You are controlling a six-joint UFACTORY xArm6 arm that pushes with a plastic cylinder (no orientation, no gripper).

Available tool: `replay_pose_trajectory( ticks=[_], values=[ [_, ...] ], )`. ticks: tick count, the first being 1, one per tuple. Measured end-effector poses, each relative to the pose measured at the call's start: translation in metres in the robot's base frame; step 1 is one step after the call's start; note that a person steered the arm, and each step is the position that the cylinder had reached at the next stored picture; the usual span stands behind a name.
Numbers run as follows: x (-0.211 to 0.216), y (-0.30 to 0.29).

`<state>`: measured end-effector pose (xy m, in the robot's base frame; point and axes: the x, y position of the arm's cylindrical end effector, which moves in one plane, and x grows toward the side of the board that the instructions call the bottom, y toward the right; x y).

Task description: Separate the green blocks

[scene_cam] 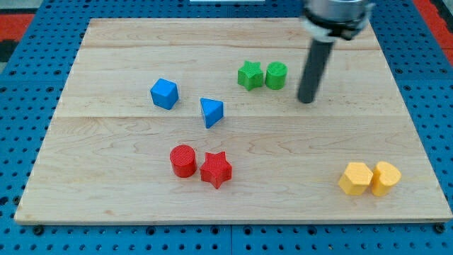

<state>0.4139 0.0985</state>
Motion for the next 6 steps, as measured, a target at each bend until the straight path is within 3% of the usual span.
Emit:
replay_pose_trajectory(
  ticks=[1, 3, 4, 6],
  values=[
    [-0.033, -0.055],
    [-0.118, -0.057],
    [-0.146, -0.102],
    [-0.154, -0.136]
  ],
)
